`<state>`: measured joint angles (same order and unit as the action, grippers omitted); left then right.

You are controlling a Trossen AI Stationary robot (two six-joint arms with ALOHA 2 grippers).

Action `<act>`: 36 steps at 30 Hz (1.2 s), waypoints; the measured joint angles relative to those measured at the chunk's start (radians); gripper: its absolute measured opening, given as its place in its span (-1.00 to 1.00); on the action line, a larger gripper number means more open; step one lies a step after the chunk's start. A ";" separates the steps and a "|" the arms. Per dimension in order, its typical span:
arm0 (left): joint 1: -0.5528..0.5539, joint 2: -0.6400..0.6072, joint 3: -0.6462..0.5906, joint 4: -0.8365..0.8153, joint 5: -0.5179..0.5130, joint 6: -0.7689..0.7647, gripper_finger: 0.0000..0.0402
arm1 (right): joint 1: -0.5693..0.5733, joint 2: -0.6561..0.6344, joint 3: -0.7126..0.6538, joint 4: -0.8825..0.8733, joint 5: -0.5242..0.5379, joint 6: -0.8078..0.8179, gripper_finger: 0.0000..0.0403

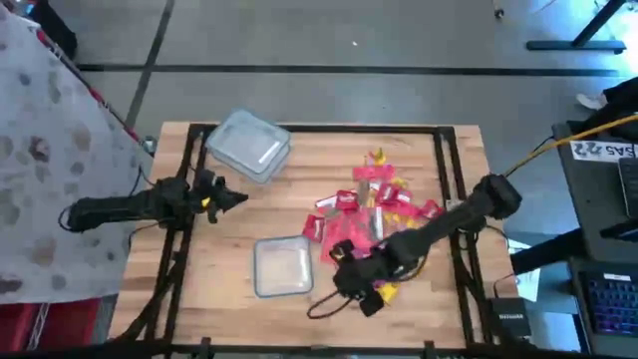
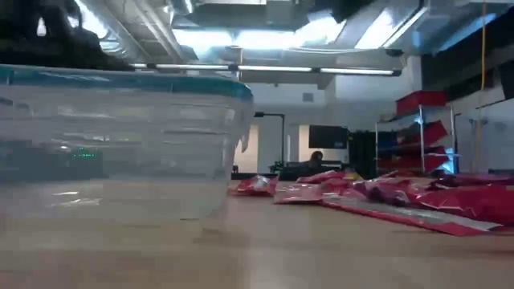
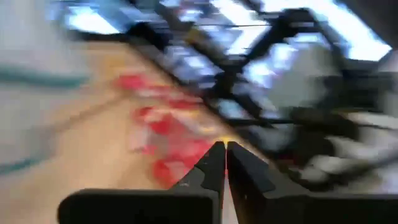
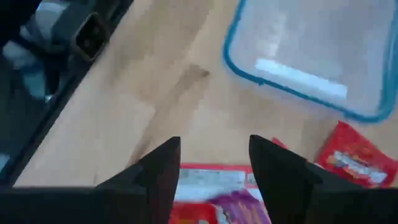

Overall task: Sort candy
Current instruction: Open the square transparent bin

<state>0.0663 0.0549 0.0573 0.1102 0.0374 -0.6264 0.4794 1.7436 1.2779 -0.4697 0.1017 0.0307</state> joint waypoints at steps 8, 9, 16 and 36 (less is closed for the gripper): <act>-0.203 0.211 0.175 0.059 -0.176 0.223 -1.00 | -0.169 0.010 -0.066 0.277 0.118 0.019 -0.11; -0.236 0.268 0.201 0.060 -0.198 0.241 -1.00 | -0.194 0.011 -0.066 0.321 0.107 0.019 -0.11; -0.458 0.708 0.348 0.051 -0.250 0.166 -1.00 | -0.320 0.058 -0.065 0.433 -0.088 -0.021 -0.11; -0.730 1.342 0.634 -0.314 -0.563 -0.048 -1.00 | -0.207 0.223 0.120 0.121 -0.091 -0.009 -0.11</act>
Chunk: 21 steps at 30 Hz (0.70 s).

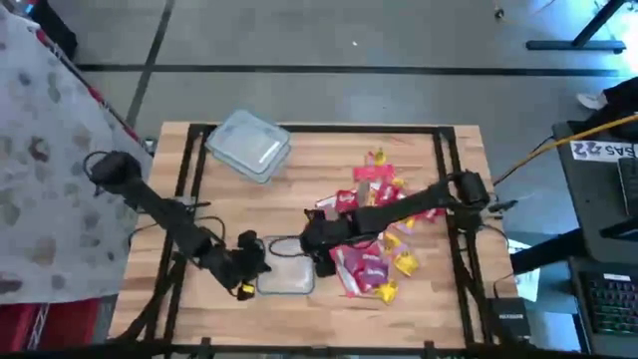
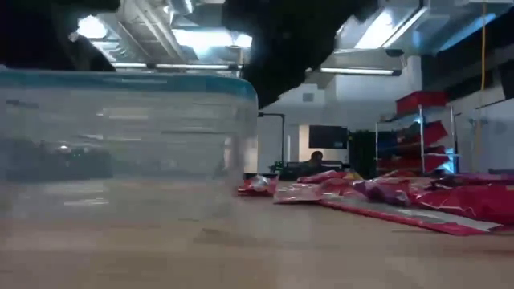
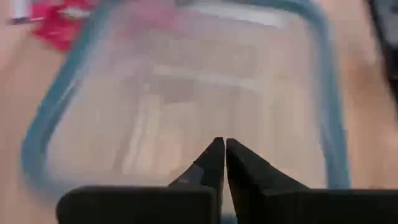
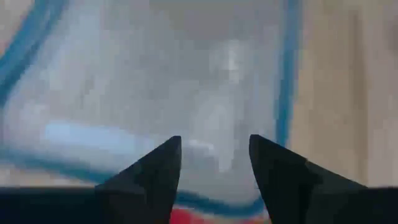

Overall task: Sort candy
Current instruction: Open the square transparent bin

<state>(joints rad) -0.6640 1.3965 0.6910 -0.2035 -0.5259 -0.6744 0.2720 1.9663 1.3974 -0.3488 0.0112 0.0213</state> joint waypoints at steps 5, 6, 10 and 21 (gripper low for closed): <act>0.011 -0.049 -0.003 -0.079 -0.102 0.028 -1.00 | 0.059 0.003 0.042 -0.002 -0.054 0.023 -0.11; 0.017 -0.062 -0.003 -0.088 -0.116 0.027 -1.00 | 0.068 0.003 0.056 -0.001 -0.054 0.023 -0.11; 0.032 -0.123 -0.003 -0.035 -0.130 0.064 -1.00 | 0.098 -0.027 0.111 -0.054 -0.054 0.022 -0.11; 0.106 -0.066 0.044 0.373 0.037 0.395 -1.00 | 0.268 -0.084 -0.083 0.113 -0.019 0.301 -0.11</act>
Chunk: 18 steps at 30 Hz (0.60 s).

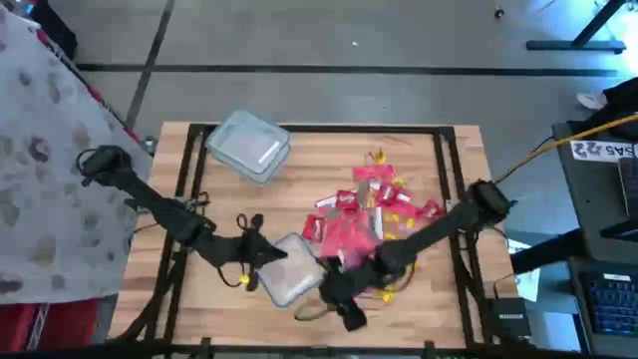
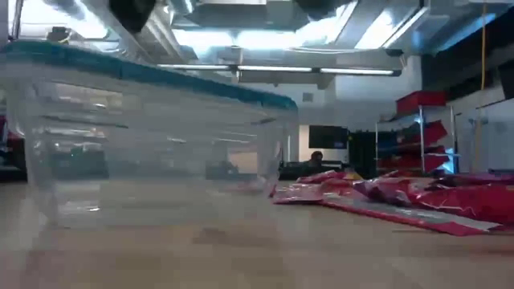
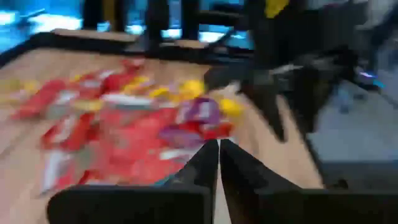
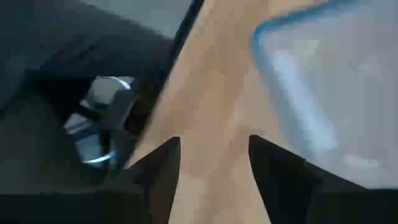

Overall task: Sort candy
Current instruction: Open the square transparent bin

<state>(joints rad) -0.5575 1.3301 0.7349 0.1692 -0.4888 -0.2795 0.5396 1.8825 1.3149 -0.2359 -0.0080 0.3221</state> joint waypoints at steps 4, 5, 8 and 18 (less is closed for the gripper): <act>0.025 0.100 0.000 -0.034 0.008 -0.063 -1.00 | 0.004 0.004 -0.194 0.252 0.099 0.159 -0.11; 0.028 0.123 0.000 -0.040 0.010 -0.088 -1.00 | -0.003 0.004 -0.244 0.343 0.112 0.193 -0.11; 0.031 0.175 0.000 -0.038 0.015 -0.133 -1.00 | -0.027 0.004 -0.380 0.603 0.144 0.284 -0.11; 0.040 0.324 0.010 -0.041 -0.002 -0.316 -1.00 | -0.077 0.094 -0.475 0.935 0.079 0.372 -0.11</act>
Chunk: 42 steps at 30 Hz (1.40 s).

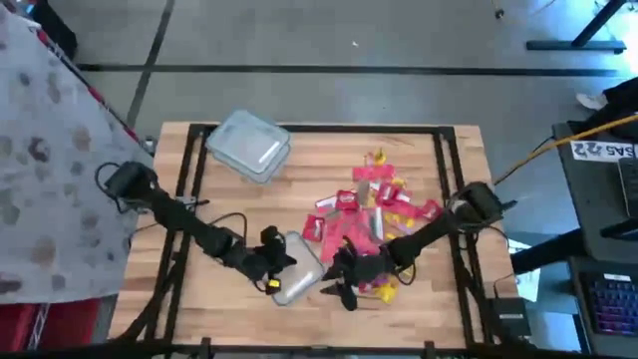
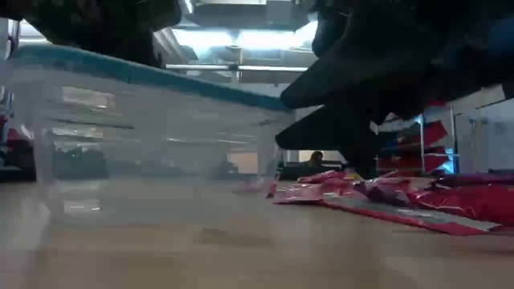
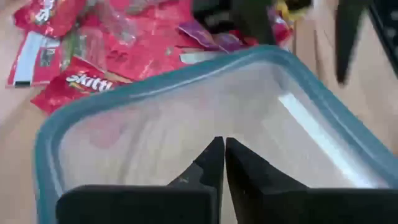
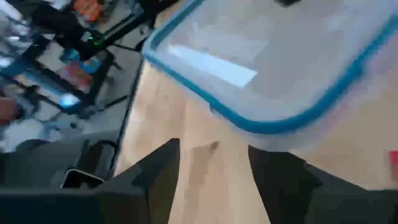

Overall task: Sort candy
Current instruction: Open the square transparent bin

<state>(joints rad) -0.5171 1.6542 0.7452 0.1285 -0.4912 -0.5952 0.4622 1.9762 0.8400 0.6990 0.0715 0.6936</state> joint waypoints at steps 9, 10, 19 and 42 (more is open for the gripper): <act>-0.010 0.019 -0.004 0.004 -0.013 -0.062 -1.00 | 0.003 0.026 0.042 -0.024 0.150 -0.104 -0.11; -0.012 0.019 -0.004 0.003 -0.019 -0.065 -1.00 | 0.000 0.025 0.042 -0.024 0.153 -0.111 -0.11; -0.019 0.019 -0.007 -0.005 -0.041 -0.113 -1.00 | -0.021 0.055 0.042 0.052 0.153 -0.218 -0.11; -0.041 -0.013 -0.010 -0.022 -0.062 -0.156 -1.00 | -0.074 -0.021 0.051 -0.122 0.164 -0.242 -0.11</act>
<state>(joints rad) -0.5583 1.6409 0.7349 0.1068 -0.5532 -0.7509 0.3882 1.9554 0.8906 0.5765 0.2355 0.4519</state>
